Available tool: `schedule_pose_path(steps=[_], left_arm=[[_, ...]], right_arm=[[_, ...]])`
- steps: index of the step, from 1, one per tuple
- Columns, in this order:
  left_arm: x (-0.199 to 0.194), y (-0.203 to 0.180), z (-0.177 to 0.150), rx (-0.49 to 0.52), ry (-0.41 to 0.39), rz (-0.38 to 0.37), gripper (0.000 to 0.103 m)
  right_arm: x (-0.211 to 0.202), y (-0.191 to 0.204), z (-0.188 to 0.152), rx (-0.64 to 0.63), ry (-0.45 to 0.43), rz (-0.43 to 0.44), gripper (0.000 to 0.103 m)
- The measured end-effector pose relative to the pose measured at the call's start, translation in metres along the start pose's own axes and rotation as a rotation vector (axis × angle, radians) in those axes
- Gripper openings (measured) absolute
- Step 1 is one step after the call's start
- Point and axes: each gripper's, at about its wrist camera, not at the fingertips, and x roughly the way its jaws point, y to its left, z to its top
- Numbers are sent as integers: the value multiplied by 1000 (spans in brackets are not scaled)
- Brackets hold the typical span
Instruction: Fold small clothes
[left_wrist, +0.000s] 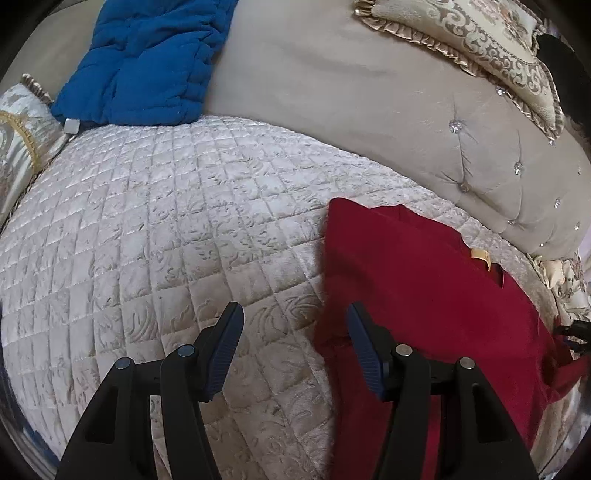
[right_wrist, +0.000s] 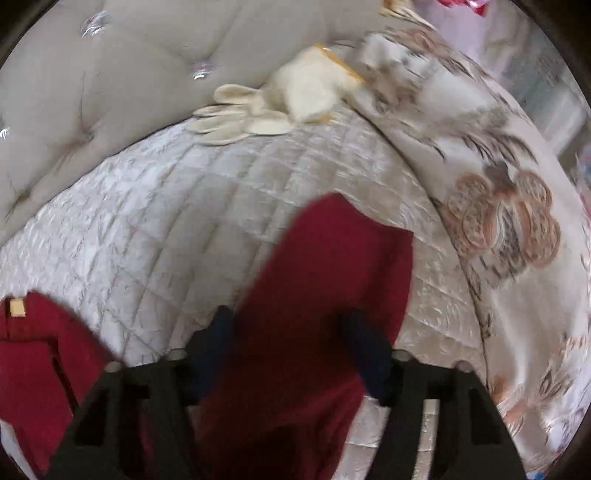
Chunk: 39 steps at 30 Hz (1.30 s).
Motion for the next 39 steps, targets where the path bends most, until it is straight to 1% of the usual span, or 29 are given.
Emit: schedule_pose_path(steps=[1, 2, 3, 5, 7, 11, 14, 15, 16, 17, 18, 19, 20, 22, 25, 27, 29, 32, 35, 39], left_arm=[[1, 1, 0, -4, 3, -8, 37], [2, 0, 1, -4, 6, -10, 37], [3, -1, 1, -2, 10, -12, 37], [4, -4, 1, 6, 15, -19, 37], [4, -8, -1, 23, 14, -19, 37], [5, -12, -3, 37, 19, -5, 37], [8, -11, -3, 26, 31, -11, 37], [9, -11, -3, 26, 32, -7, 37], [8, -11, -3, 27, 31, -2, 37], [8, -11, -3, 29, 30, 1, 37], [7, -10, -3, 29, 28, 2, 37], [5, -9, -3, 26, 26, 1, 37], [4, -8, -2, 22, 22, -2, 37], [0, -6, -1, 11, 13, -10, 37], [-1, -6, 1, -4, 9, -18, 37], [-3, -7, 1, -7, 6, -28, 37], [-5, -10, 0, -2, 1, -33, 37], [-10, -13, 0, 4, -16, -43, 37], [-15, -11, 1, -9, -32, -56, 37], [-16, -7, 3, -29, -36, -64, 37]], right_arm=[[-8, -6, -4, 13, -30, 54, 64], [-20, -14, -11, 25, -70, 71, 64], [-27, -20, -15, 32, -92, 55, 65], [-38, -36, -23, 53, -124, 42, 73], [-41, -56, -28, 105, -126, 67, 75], [-25, -83, -27, 202, -87, 101, 75], [-4, -86, -27, 237, -78, 198, 75], [3, -84, -27, 240, -81, 241, 74], [6, -81, -28, 232, -86, 263, 59], [5, -77, -30, 214, -102, 244, 31], [1, -75, -30, 195, -125, 220, 17], [-9, -77, -31, 193, -155, 243, 9], [-23, -81, -31, 200, -193, 262, 9], [-52, -88, -30, 199, -263, 244, 9], [-105, -94, -29, 166, -364, 234, 9], [-135, -94, -29, 142, -412, 259, 9], [-157, -84, -28, 105, -437, 293, 9], [-184, -48, -29, 11, -458, 343, 9], [-198, 4, -33, -108, -454, 413, 9], [-191, 101, -49, -287, -395, 518, 9]])
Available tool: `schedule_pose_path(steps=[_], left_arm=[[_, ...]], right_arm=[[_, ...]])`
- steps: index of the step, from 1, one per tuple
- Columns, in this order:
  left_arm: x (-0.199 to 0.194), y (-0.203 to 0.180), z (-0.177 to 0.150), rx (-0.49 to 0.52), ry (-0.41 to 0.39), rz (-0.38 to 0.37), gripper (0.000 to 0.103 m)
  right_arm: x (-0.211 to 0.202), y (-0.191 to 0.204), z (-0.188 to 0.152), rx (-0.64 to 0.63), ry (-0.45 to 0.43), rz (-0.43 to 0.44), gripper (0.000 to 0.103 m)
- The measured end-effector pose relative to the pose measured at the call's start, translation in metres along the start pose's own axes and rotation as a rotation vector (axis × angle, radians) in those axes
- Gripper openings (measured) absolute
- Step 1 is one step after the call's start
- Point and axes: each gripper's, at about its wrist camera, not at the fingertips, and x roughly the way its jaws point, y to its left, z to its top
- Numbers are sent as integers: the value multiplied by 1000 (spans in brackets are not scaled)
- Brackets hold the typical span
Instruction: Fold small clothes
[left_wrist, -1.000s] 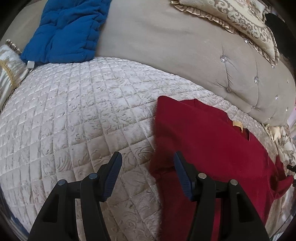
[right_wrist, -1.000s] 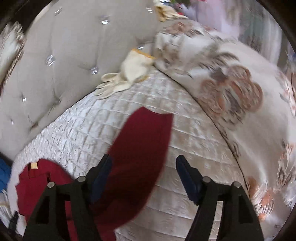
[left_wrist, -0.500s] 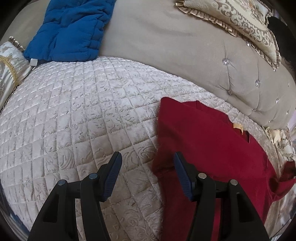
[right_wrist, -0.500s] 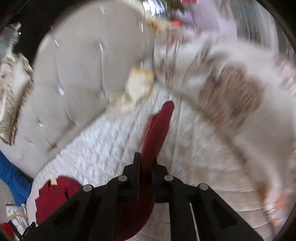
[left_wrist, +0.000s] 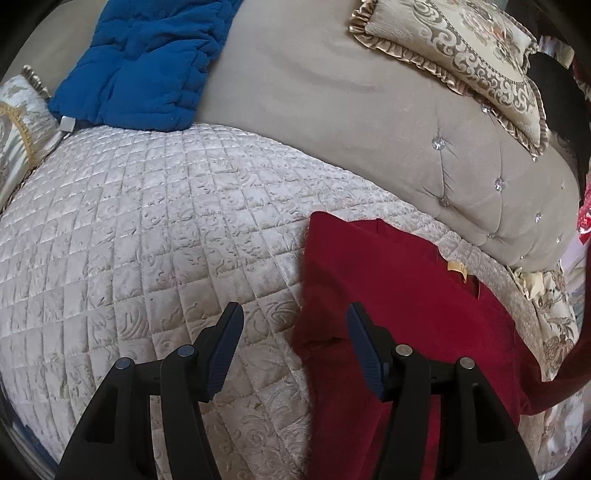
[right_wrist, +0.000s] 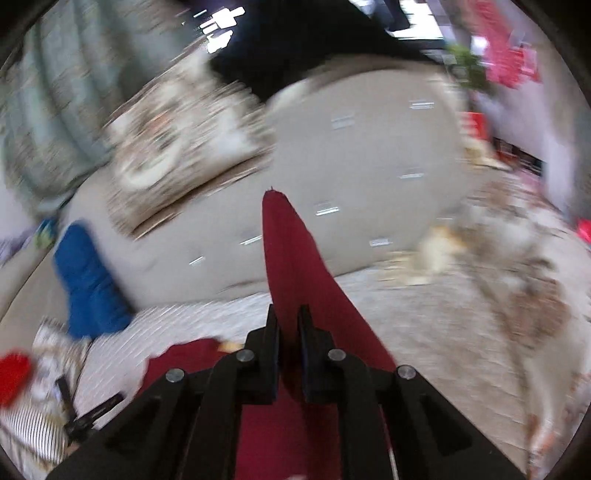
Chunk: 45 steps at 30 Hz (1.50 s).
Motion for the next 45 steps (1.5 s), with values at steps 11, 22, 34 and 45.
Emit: schedule_pose_path(steps=[11, 22, 34, 45], left_arm=[[1, 5, 4, -5, -6, -11, 37], [11, -31, 4, 114, 47, -101, 37], [64, -88, 14, 274, 113, -88, 2], [38, -52, 29, 176, 10, -98, 0]], right_arm=[[198, 161, -109, -168, 322, 198, 21], [93, 83, -116, -96, 285, 122, 71], [44, -49, -133, 135, 269, -99, 73], [101, -69, -138, 235, 292, -143, 82]])
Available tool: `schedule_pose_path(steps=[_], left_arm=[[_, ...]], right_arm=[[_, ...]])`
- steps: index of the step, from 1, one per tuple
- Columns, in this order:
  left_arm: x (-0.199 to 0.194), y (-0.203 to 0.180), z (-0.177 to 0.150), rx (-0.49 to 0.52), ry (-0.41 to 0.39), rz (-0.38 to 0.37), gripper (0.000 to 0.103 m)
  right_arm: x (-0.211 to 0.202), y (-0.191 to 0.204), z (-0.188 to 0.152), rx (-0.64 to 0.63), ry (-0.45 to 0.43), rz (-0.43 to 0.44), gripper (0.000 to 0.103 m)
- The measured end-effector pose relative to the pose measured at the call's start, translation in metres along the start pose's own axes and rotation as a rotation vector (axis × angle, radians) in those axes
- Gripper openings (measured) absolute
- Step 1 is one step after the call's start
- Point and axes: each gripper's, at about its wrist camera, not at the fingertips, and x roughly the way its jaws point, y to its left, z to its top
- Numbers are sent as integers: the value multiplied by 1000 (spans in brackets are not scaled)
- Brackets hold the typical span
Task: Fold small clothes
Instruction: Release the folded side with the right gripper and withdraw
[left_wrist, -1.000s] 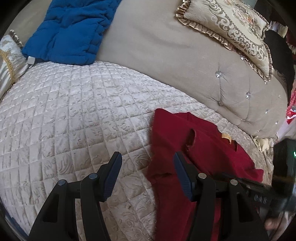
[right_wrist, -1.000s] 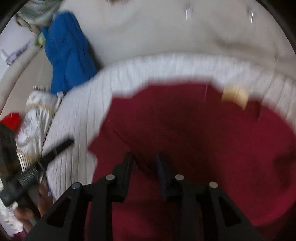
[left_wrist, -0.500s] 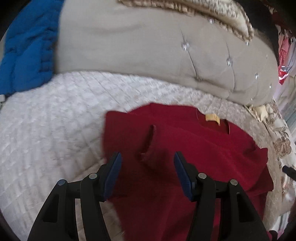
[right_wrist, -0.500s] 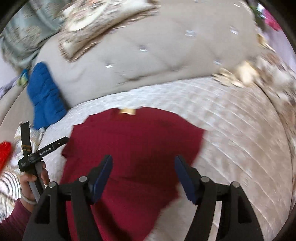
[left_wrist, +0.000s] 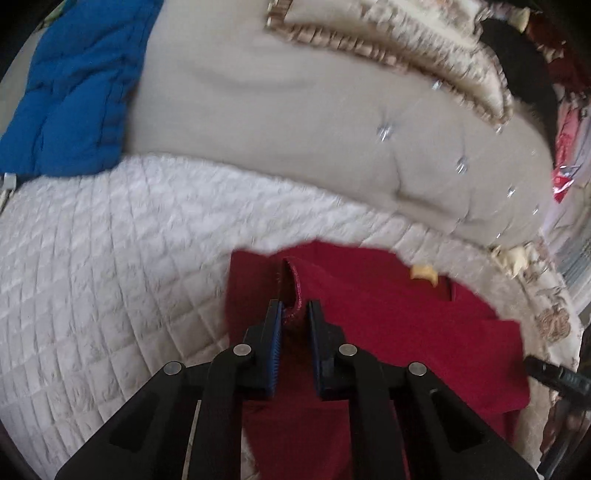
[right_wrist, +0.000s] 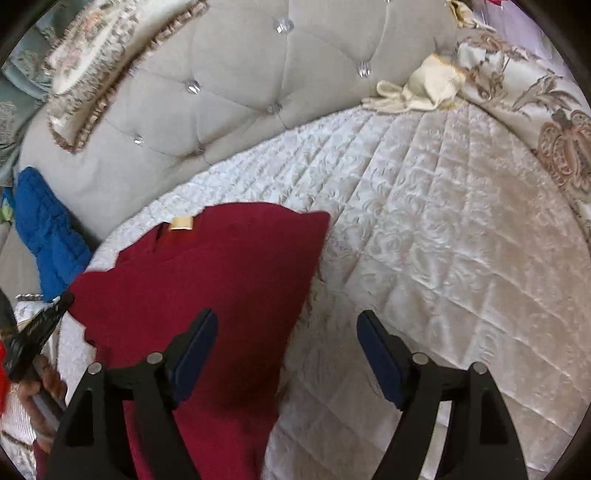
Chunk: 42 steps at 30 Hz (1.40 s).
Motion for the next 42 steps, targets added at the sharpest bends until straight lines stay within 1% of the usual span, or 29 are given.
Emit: schedule_pose_path(steps=[3, 4, 5, 6, 7, 8, 10, 11, 12, 13, 14, 15, 16, 17, 18, 19, 20, 21, 24, 25, 26, 27, 29, 31, 34, 36, 38, 40, 42], left_arm=[[-1, -4, -1, 24, -12, 49, 0], [-2, -4, -2, 19, -16, 51, 0], [-4, -2, -1, 7, -20, 51, 0], [-5, 2, -1, -10, -19, 57, 0], [-6, 5, -1, -25, -18, 60, 0], [-7, 9, -2, -44, -19, 64, 0], [-9, 12, -5, -49, -26, 86, 0], [-4, 12, -5, -41, -10, 91, 0], [0, 11, -7, -37, 15, 92, 0], [4, 10, -9, -39, 31, 94, 0], [6, 9, -11, -38, 42, 99, 0], [6, 8, -12, -34, 47, 102, 0], [7, 8, -12, -31, 50, 102, 0], [6, 8, -12, -32, 51, 99, 0], [6, 9, -12, -38, 51, 95, 0], [7, 10, -12, -46, 53, 92, 0], [7, 10, -12, -51, 54, 91, 0], [7, 9, -12, -54, 53, 92, 0], [5, 4, -13, -46, 39, 95, 0], [3, 3, -13, -44, 33, 94, 0], [0, 2, -14, -42, 26, 85, 0], [-2, 0, -15, -36, 26, 73, 0], [-2, -2, -19, -11, 36, 76, 0], [6, -6, -23, 25, 78, 98, 0], [16, -10, -27, 52, 125, 132, 0], [14, -10, -26, 56, 121, 127, 0], [10, -7, -25, 43, 121, 111, 0], [9, -4, -24, 24, 123, 101, 0], [11, -3, -23, 12, 127, 100, 3]], right_arm=[[20, 2, 8, 25, 8, 1, 81], [23, 4, 10, 16, -1, -1, 80], [25, 7, 13, -1, -11, -11, 76], [25, 12, 17, -32, -20, -25, 51], [23, 17, 23, -61, -35, -42, 20], [19, 21, 27, -76, -54, -41, 19], [11, 29, 32, -110, -110, -36, 19], [15, 31, 33, -125, -111, -65, 21], [21, 30, 33, -129, -86, -106, 23], [25, 26, 31, -111, -48, -122, 29], [25, 21, 29, -77, -15, -106, 31], [18, 16, 25, -39, -2, -52, 32], [7, 11, 18, -14, -2, -1, 39], [-3, 9, 12, -11, -8, 25, 51], [-15, 8, 4, -21, -18, 45, 57], [-25, 7, -5, -35, -24, 56, 67], [-32, 7, -14, -49, -25, 64, 72], [-34, 7, -19, -50, -19, 69, 73], [-16, 10, -34, -46, 49, 102, 73], [-6, 15, -40, -73, 93, 96, 61], [-1, 20, -44, -113, 119, 78, 45], [-2, 25, -45, -161, 105, 39, 21], [-19, 26, -41, -189, 21, 24, 18], [-27, 21, -38, -170, -1, -3, 18], [-9, 16, -47, -183, 85, -45, 19], [-12, 14, -49, -167, 79, -67, 23], [-27, 8, -42, -102, 41, -82, 38], [-35, 11, -34, -81, -9, -79, 44], [-34, 24, -26, -113, -53, -100, 44]])
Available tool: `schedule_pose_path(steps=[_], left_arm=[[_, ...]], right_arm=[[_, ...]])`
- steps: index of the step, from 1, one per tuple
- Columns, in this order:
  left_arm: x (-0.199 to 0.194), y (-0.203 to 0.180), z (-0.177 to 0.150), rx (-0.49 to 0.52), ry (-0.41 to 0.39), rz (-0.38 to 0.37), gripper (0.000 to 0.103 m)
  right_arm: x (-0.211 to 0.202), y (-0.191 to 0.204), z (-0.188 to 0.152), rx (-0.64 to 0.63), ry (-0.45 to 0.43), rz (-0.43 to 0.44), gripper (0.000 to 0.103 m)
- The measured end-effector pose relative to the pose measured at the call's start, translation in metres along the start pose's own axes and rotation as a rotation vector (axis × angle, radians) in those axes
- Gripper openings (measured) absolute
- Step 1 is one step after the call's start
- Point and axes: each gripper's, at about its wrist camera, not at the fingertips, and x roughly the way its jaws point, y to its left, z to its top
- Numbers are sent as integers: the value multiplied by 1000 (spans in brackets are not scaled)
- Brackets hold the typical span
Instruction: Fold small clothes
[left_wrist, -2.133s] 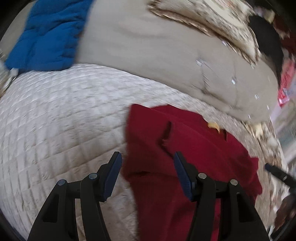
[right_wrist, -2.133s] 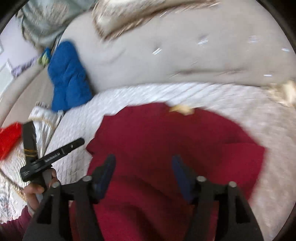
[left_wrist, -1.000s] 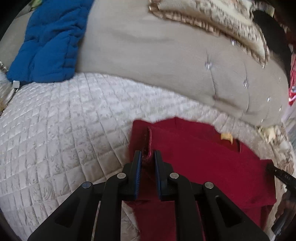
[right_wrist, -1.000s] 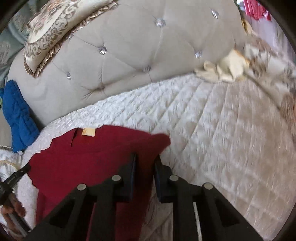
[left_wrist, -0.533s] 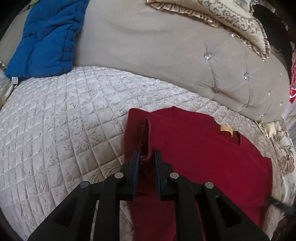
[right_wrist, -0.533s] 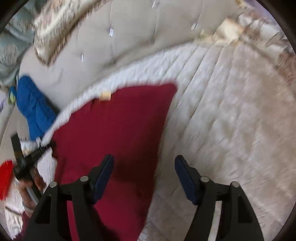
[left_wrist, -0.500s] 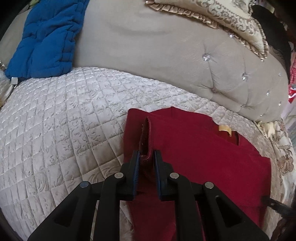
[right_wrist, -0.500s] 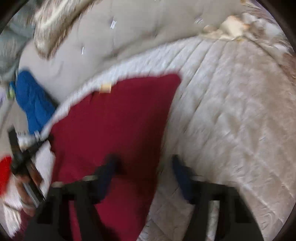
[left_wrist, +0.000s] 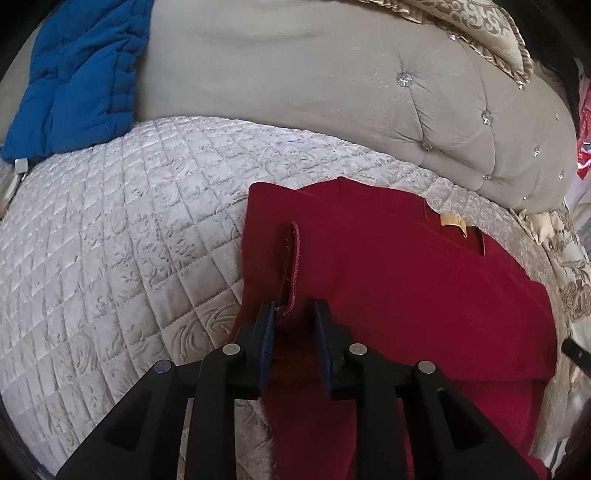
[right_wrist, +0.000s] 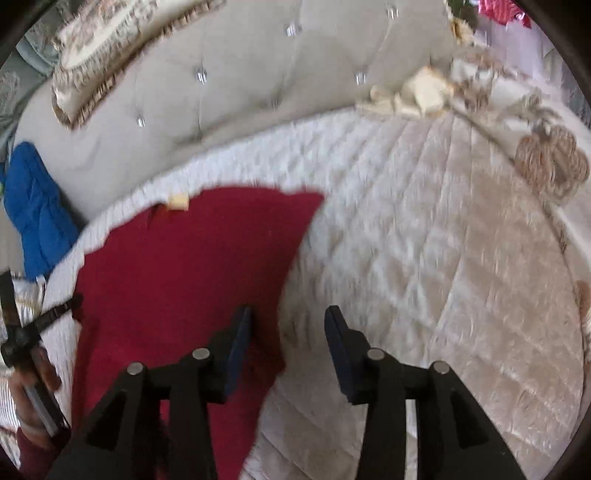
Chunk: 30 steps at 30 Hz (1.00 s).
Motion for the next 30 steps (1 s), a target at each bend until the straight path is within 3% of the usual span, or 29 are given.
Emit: schedule_pose_path(steps=[4, 7, 9, 11, 13, 16, 19, 23, 26, 30], left_arm=[[2, -6, -2, 28, -2, 15, 10], [4, -11, -3, 72, -7, 35, 11], [3, -12, -4, 88, -7, 33, 11], [-1, -8, -4, 87, -11, 25, 12], [-5, -3, -5, 73, -13, 22, 14], [-14, 4, -10, 49, 3, 8, 17], [-24, 10, -24, 32, 54, -49, 18], [-50, 16, -56, 52, 79, -104, 19], [-65, 18, -84, 72, 90, -93, 20], [-78, 11, -114, 119, 82, -43, 20]], right_arm=[[32, 31, 16, -107, 14, 16, 44], [68, 28, 26, -134, 63, -90, 39], [68, 13, 32, -54, 54, -39, 40], [53, 5, 32, -16, 41, -86, 33], [34, 2, 23, -32, 32, -76, 34], [22, -2, 0, -53, 74, -5, 54], [32, -11, -19, -37, 126, -18, 56], [-1, -21, -31, 73, 94, 116, 60], [-33, -17, -53, 44, 85, 188, 73], [-62, -11, -79, -11, 81, 174, 73]])
